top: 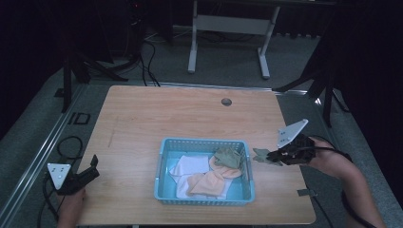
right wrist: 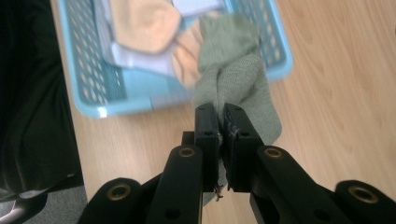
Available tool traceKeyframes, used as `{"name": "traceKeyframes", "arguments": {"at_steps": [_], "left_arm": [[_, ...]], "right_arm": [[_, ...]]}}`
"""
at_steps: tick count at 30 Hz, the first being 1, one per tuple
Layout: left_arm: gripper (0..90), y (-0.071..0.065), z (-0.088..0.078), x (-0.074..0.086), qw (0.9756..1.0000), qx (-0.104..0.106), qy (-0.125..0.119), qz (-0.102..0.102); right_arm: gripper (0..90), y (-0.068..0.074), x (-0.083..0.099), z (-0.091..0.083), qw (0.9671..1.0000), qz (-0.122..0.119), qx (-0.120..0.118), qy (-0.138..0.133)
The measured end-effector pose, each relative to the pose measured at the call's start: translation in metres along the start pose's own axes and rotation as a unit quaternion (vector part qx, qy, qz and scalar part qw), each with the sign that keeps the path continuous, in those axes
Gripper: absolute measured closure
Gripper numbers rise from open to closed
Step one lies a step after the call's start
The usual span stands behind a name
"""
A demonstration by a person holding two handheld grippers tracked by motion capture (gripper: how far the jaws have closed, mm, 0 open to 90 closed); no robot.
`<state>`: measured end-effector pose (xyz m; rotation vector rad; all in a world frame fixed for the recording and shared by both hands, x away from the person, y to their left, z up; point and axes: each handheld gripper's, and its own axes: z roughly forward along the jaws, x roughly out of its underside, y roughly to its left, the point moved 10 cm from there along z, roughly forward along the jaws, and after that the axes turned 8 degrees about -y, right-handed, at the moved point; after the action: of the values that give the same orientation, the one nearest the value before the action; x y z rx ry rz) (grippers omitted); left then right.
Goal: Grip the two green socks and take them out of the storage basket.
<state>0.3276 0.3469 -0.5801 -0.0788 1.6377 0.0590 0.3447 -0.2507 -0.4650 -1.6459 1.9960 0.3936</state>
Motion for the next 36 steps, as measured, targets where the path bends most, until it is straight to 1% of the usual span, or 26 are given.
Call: {"name": "traceKeyframes", "arguments": {"at_steps": [2, 4, 6, 8, 11, 16, 19, 21, 22, 24, 25, 27, 31, 34, 35, 36], "left_arm": [[0.5, 0.000, 0.000, 0.000, 1.0000, -0.001, 0.001, 0.001], [0.5, 0.000, 0.000, 0.000, 1.0000, 0.000, 0.000, 0.000], [0.5, 0.000, 0.000, 0.000, 1.0000, 0.000, 0.000, -0.002], [0.5, 0.000, 0.000, 0.000, 1.0000, 0.000, 0.001, -0.002], [0.4, 0.000, 0.000, 0.000, 1.0000, 0.000, 0.000, -0.001], [0.5, 0.000, 0.000, 0.000, 1.0000, 0.002, 0.001, 0.000], [0.4, 0.000, 0.000, 0.000, 1.0000, 0.001, 0.001, -0.001], [0.5, 0.000, 0.000, 0.000, 1.0000, 0.001, 0.002, 0.000], [0.5, 0.000, 0.000, 0.000, 1.0000, 0.001, 0.001, 0.001], [0.5, 0.000, 0.000, 0.000, 1.0000, 0.001, 0.000, 0.000], [0.5, 0.000, 0.000, 0.000, 1.0000, 0.001, 0.000, 0.000], [0.5, 0.000, 0.000, 0.000, 1.0000, 0.001, 0.001, 0.001], [0.4, 0.000, 0.000, 0.000, 1.0000, 0.001, 0.001, 0.002], [0.5, 0.000, 0.000, 0.000, 1.0000, 0.001, 0.000, 0.001], [0.5, 0.000, 0.000, 0.000, 1.0000, 0.001, 0.000, 0.001], [0.5, 0.000, 0.000, 0.000, 1.0000, 0.001, 0.000, 0.001]], "right_arm": [[85.0, -0.003, 0.013, -0.001, 0.9999, 0.012, 0.007, 0.003], [85.0, -0.005, 0.024, 0.000, 0.9998, 0.017, 0.011, 0.009], [85.0, -0.006, 0.032, 0.002, 0.9996, 0.026, 0.013, 0.005], [85.0, -0.007, 0.040, 0.005, 0.9994, 0.028, 0.019, 0.005], [84.9, -0.005, 0.049, 0.013, 0.9992, 0.037, 0.016, -0.001], [84.9, 0.000, 0.066, 0.032, 0.9987, 0.051, 0.006, -0.006], [84.9, 0.005, 0.077, 0.045, 0.9983, 0.058, 0.000, 0.002], [84.8, 0.009, 0.085, 0.055, 0.9981, 0.060, -0.003, 0.013], [84.8, 0.012, 0.088, 0.059, 0.9979, 0.062, -0.009, 0.017], [84.7, 0.017, 0.093, 0.067, 0.9973, 0.070, -0.020, 0.013], [84.7, 0.020, 0.096, 0.071, 0.9972, 0.069, -0.026, 0.017], [84.3, 0.024, 0.102, 0.078, 0.9964, 0.075, -0.030, 0.024], [83.1, 0.033, 0.110, 0.087, 0.9951, 0.085, -0.042, 0.029], [82.1, 0.038, 0.114, 0.093, 0.9944, 0.087, -0.048, 0.034], [80.7, 0.038, 0.113, 0.093, 0.9946, 0.086, -0.047, 0.034], [75.9, 0.038, 0.112, 0.092, 0.9948, 0.083, -0.047, 0.034]]}}
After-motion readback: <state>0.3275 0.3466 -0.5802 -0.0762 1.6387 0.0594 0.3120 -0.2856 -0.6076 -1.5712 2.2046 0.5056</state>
